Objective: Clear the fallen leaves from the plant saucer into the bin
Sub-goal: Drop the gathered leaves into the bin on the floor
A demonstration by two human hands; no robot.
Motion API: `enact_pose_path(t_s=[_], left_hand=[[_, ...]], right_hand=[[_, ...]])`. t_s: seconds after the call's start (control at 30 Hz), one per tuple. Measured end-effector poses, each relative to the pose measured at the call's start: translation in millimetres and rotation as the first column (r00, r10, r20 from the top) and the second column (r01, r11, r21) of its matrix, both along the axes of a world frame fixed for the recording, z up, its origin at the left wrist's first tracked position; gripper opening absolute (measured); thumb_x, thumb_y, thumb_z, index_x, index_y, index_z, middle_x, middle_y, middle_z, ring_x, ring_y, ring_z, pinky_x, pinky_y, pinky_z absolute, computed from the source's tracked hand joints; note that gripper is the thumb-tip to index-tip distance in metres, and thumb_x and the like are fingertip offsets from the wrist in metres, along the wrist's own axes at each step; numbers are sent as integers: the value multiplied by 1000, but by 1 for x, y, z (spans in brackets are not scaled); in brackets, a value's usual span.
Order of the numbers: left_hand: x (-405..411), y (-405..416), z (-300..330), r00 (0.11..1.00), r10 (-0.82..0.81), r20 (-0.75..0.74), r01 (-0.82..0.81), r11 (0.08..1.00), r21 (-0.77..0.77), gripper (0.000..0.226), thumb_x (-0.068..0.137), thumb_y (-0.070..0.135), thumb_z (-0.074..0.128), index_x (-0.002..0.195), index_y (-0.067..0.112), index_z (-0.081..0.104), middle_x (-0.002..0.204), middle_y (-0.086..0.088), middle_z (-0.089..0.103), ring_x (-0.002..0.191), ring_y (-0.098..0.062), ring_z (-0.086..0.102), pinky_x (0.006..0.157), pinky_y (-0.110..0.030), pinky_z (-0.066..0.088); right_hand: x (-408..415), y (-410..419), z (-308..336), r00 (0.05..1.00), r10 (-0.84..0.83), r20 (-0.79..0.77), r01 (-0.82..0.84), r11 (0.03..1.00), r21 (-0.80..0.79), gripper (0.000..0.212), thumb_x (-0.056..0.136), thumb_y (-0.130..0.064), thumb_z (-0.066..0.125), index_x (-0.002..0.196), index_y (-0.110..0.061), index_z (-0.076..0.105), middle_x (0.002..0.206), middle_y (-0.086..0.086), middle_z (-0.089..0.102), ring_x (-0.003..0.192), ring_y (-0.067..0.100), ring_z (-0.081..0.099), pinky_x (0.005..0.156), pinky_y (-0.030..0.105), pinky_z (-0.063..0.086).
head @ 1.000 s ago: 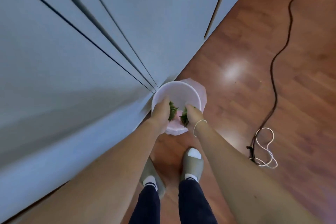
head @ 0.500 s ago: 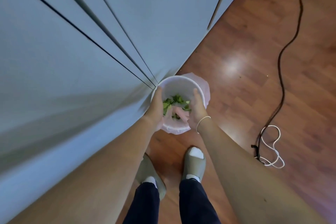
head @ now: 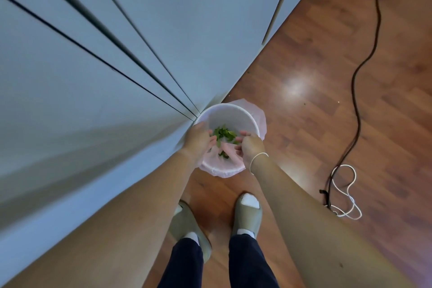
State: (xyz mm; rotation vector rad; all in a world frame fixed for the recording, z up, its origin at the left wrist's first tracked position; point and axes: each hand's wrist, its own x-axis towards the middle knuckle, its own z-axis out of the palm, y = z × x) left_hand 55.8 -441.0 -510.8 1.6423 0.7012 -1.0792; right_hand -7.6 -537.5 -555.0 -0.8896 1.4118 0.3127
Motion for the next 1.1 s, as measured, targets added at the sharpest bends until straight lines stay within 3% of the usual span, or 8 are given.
enact_pose_path(t_s=[0.13, 0.27, 0.4, 0.5, 0.57, 0.7, 0.97, 1.1], left_hand=[[-4, 3, -2, 999, 6, 39, -7, 999, 33, 51, 96, -8, 33, 145, 6, 34, 132, -22, 54, 114, -30, 61, 96, -29, 49], [-6, 4, -2, 996, -57, 74, 50, 995, 92, 35, 97, 2, 40, 130, 0, 50, 92, -16, 63, 66, -21, 61, 75, -32, 57], [-4, 4, -5, 987, -125, 102, 105, 977, 186, 24, 90, 12, 60, 108, -4, 64, 62, -6, 52, 52, -17, 45, 60, -30, 48], [-4, 4, -4, 978, -179, 106, 158, 970, 183, 38, 86, 8, 64, 123, 2, 59, 99, -22, 67, 68, -21, 53, 74, -32, 52], [-5, 4, -5, 972, -220, 86, 202, 963, 179, 53, 84, 7, 65, 135, 8, 50, 127, -22, 59, 89, -26, 61, 93, -36, 54], [-9, 3, -1, 974, -218, 54, 207, 966, 156, 55, 86, 9, 63, 138, 11, 47, 135, -22, 54, 122, -36, 55, 99, -42, 51], [-2, -8, 67, 954, -271, 128, 252, 956, 148, 44, 86, 12, 59, 130, 10, 55, 125, -19, 60, 103, -31, 61, 89, -34, 53], [17, -24, 136, 908, -350, 231, 320, 934, 156, 42, 87, 15, 59, 129, 11, 57, 129, -14, 60, 95, -26, 61, 94, -35, 52]], right_hand=[[-6, -3, -7, 993, 105, -46, -107, 993, -51, 33, 89, 8, 25, 85, -11, 53, 70, 3, 47, 52, 16, 35, 47, 22, 35], [-11, -3, -4, 982, 179, -51, -181, 983, -29, 29, 90, 6, 29, 88, -10, 55, 70, 4, 50, 50, 17, 37, 47, 24, 35], [-15, -5, -3, 972, 233, -38, -234, 972, -8, 27, 91, 1, 34, 88, -13, 57, 70, 3, 52, 50, 18, 41, 46, 24, 38], [-16, -8, 0, 970, 243, -20, -243, 970, 4, 24, 92, -1, 36, 99, -12, 57, 71, 3, 53, 51, 18, 43, 48, 24, 40], [-16, -9, 2, 967, 254, -6, -254, 967, 2, 23, 92, -3, 38, 100, -12, 57, 72, 3, 53, 53, 19, 44, 50, 25, 41], [-19, -10, 6, 969, 246, 15, -246, 969, -11, 22, 91, -3, 38, 99, -11, 57, 72, 3, 54, 54, 19, 45, 52, 25, 42], [-23, -30, 65, 964, 261, 54, -255, 962, -101, 22, 92, -5, 37, 90, -13, 57, 70, 2, 54, 51, 18, 45, 42, 22, 39], [-3, -61, 131, 954, 282, 105, -256, 943, -215, 22, 92, -6, 40, 81, -13, 57, 67, 4, 55, 47, 18, 42, 42, 22, 37]])
